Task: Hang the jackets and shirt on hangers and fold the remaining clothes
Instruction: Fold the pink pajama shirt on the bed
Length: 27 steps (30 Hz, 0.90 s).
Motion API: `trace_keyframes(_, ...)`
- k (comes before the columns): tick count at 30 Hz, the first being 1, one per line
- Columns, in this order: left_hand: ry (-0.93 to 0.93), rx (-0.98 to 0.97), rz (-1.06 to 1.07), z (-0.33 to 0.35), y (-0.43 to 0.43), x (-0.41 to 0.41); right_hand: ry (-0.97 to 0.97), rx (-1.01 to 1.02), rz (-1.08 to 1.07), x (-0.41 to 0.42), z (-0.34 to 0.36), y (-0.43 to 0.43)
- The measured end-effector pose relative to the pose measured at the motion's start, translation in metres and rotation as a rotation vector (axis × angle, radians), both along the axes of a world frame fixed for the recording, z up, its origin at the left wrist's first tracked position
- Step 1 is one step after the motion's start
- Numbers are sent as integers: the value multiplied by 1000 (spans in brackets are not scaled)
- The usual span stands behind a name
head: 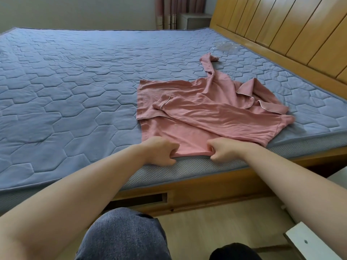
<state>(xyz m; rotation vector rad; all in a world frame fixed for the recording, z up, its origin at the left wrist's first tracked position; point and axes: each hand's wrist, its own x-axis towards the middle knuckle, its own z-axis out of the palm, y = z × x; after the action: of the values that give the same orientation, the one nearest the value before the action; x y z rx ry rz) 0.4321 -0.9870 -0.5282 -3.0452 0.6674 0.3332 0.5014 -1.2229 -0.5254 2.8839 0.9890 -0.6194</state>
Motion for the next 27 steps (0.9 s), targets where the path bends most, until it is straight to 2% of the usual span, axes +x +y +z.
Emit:
trace_keyframes(2, -25, 17, -16, 0, -7, 2, -122, 8, 44, 4, 1, 4)
trace_keyframes(4, 7, 7, -7, -5, -12, 4, -376, 34, 213, 3, -10, 4)
trace_keyframes(5, 18, -21, 6, -6, -12, 5, -539, 84, 312, 3, -18, 1)
trace_keyframes(7, 41, -113, 22, -6, -8, 8, -671, 106, 386, -4, -20, -2)
trace_keyframes(8, 82, -145, 23, -4, -5, 9, -668, 112, 400, -6, -25, -2)
trace_keyframes(11, 281, -148, 22, 0, -1, 7, -274, -60, 222, -17, -27, -1)
trace_keyframes(12, 275, -204, 58, -2, -2, 7, -140, -36, 127, -18, -20, 1)
trace_keyframes(13, 206, -305, 122, -4, -5, 9, -63, 100, 30, -15, -14, 4)
trace_keyframes(15, -61, -443, 288, -8, -13, 21, -145, 449, -141, -3, -5, 15)
trace_keyframes(16, -167, -397, 327, -12, -16, 28, -258, 529, -178, 3, -5, 20)
trace_keyframes(17, -199, -304, 322, -18, -19, 32, -349, 483, -177, 4, -9, 24)
trace_keyframes(18, -165, -202, 295, -27, -21, 32, -366, 354, -157, 1, -18, 26)
trace_keyframes(20, -53, -92, 269, -47, -23, 22, -252, 63, -127, -11, -41, 23)
trace_keyframes(23, -5, -96, 278, -67, -21, 2, -134, -24, -128, -27, -59, 10)
trace_keyframes(25, -34, -169, 295, -58, -18, 7, -193, 133, -89, -25, -53, 9)
trace_keyframes(27, -161, -327, 334, -46, -15, 25, -364, 435, -136, -9, -42, 13)
